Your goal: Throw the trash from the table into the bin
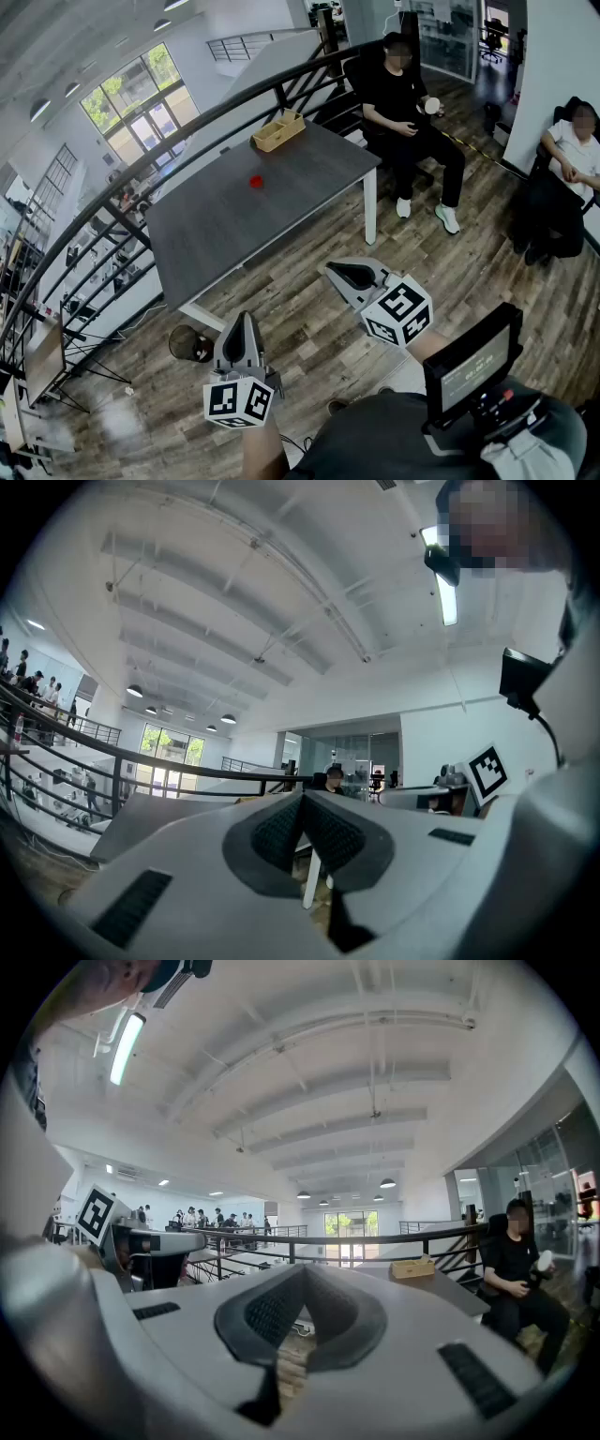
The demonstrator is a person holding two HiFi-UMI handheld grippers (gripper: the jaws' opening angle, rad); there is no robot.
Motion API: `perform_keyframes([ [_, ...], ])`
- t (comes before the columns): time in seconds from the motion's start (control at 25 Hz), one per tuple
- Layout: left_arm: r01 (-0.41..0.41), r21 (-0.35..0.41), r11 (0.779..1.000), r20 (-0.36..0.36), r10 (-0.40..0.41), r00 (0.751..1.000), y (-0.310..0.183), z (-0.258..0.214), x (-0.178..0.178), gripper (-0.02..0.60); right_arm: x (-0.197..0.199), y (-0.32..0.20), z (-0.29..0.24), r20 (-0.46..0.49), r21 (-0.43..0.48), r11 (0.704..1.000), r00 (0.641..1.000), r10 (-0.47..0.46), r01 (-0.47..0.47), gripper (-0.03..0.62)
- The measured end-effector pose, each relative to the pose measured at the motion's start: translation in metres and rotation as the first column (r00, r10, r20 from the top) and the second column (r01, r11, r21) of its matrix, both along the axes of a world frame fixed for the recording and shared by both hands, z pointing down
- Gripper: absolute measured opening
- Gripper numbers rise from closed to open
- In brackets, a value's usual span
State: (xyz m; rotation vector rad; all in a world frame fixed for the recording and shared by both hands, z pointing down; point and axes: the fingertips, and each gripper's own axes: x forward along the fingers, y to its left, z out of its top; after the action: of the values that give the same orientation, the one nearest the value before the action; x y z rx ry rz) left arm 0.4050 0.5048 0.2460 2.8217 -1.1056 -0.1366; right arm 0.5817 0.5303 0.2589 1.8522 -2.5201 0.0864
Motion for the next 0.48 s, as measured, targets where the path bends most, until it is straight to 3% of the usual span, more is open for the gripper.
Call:
perform_keyframes([
  [0.48,0.016,-0.004,1.0,0.0,-0.016,1.0,-0.012,0.003,-0.024,0.009,-0.016,-0.014,0.002,0.059,-0.001,1.0,0.998,0.012,-0.012,0.009],
])
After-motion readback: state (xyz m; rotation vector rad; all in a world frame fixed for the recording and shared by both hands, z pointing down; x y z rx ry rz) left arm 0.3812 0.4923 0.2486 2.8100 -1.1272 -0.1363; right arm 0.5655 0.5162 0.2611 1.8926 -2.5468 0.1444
